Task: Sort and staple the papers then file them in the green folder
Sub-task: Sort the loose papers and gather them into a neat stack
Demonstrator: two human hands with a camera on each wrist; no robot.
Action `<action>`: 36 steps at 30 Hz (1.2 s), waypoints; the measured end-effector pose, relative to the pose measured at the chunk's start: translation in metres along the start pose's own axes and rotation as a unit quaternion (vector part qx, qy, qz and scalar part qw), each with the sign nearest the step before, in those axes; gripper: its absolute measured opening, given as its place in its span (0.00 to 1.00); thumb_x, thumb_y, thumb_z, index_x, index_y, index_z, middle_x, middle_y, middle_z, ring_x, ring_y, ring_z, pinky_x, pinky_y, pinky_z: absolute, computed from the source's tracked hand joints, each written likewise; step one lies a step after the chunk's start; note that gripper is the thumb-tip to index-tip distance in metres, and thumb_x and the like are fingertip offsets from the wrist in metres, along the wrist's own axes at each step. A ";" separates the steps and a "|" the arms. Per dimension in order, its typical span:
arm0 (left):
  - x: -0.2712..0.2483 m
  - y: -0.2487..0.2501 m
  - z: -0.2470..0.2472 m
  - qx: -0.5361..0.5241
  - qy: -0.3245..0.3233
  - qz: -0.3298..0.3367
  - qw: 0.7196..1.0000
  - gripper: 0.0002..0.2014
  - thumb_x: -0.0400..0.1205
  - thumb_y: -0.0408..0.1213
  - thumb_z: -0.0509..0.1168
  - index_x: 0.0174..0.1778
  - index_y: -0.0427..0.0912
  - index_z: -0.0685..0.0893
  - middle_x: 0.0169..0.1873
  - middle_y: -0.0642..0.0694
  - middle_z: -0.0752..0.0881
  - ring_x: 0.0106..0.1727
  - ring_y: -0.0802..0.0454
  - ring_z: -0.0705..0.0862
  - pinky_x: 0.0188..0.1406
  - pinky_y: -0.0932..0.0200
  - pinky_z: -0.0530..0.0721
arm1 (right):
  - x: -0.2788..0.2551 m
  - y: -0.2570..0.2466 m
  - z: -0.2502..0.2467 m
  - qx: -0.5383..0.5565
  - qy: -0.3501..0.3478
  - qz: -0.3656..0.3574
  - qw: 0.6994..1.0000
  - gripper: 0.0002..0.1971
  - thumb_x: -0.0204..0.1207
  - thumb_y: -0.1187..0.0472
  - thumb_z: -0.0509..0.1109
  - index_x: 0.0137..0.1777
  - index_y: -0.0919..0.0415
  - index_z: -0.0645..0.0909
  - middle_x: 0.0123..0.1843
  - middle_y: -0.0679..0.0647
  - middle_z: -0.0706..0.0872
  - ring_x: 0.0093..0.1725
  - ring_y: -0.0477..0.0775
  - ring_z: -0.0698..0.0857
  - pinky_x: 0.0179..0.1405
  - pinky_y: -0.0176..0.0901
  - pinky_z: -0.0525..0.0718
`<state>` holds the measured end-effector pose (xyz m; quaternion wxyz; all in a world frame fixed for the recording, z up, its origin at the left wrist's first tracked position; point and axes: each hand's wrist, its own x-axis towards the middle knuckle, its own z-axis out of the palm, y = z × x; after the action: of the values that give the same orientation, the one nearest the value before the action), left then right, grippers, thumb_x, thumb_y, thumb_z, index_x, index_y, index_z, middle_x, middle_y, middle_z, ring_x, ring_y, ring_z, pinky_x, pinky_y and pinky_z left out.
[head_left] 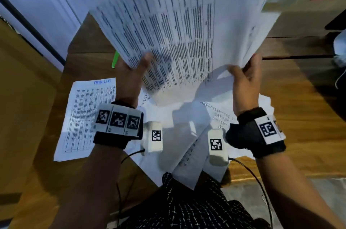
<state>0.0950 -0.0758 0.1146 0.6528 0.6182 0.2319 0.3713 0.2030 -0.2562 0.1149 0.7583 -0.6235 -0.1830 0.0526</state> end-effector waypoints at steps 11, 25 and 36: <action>-0.014 -0.033 0.017 0.014 -0.002 -0.079 0.997 0.20 0.68 0.36 0.74 0.55 0.37 0.81 0.37 0.59 0.87 0.35 0.71 0.86 0.41 0.65 0.86 | -0.005 0.021 0.010 -0.057 0.036 0.027 0.997 0.30 0.64 0.71 0.52 0.70 0.62 0.66 0.54 0.53 0.76 0.48 0.36 0.78 0.54 0.42 0.79; -0.023 -0.063 -0.021 0.127 -0.034 -0.146 0.980 0.20 0.81 0.29 0.64 0.69 0.30 0.75 0.62 0.42 0.82 0.61 0.50 0.80 0.65 0.53 0.78 | -0.011 0.058 0.027 -0.154 0.017 0.056 0.986 0.10 0.69 0.73 0.52 0.43 0.57 0.66 0.30 0.48 0.66 0.24 0.33 0.68 0.32 0.31 0.67; 0.053 -0.042 -0.115 0.245 0.174 -0.186 0.935 0.15 0.79 0.33 0.65 0.60 0.33 0.78 0.55 0.36 0.83 0.48 0.45 0.83 0.54 0.55 0.80 | -0.033 0.084 0.123 -0.311 -0.202 0.158 0.915 0.08 0.81 0.71 0.53 0.42 0.59 0.64 0.36 0.56 0.72 0.42 0.56 0.72 0.31 0.37 0.65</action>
<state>0.0480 0.0400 0.0671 0.4877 0.6306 0.5364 0.2770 0.1427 -0.1338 0.0459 0.4549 -0.8247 -0.2386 0.2367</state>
